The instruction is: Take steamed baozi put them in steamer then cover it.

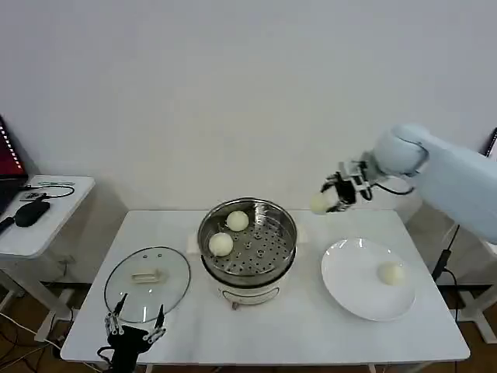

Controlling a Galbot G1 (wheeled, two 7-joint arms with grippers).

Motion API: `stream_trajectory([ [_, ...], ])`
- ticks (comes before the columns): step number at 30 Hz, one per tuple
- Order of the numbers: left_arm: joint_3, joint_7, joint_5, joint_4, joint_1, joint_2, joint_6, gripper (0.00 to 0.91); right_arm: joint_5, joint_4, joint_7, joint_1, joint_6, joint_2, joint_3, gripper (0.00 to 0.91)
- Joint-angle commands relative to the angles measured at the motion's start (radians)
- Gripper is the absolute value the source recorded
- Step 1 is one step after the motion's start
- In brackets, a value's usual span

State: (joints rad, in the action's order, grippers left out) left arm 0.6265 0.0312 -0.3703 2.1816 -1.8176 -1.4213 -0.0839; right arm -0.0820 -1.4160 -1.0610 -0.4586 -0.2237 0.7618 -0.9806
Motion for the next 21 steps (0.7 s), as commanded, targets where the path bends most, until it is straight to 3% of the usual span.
stream_trajectory([
  [1, 0.021, 0.000, 0.001, 0.003, -0.008, -0.010, 0.000, 0.907, -0.015, 0.019, 0.013, -0.064, 0.061, 0.317, -0.108, 0.605],
  [10, 0.041, 0.001, 0.008, 0.002, -0.015, -0.015, 0.004, 0.907, -0.014, -0.007, 0.053, 0.006, 0.187, 0.381, -0.221, 0.605],
  [21, 0.043, 0.002, 0.010, 0.005, -0.015, -0.019, 0.005, 0.907, 0.028, -0.006, 0.024, 0.001, 0.292, 0.406, -0.273, 0.605],
])
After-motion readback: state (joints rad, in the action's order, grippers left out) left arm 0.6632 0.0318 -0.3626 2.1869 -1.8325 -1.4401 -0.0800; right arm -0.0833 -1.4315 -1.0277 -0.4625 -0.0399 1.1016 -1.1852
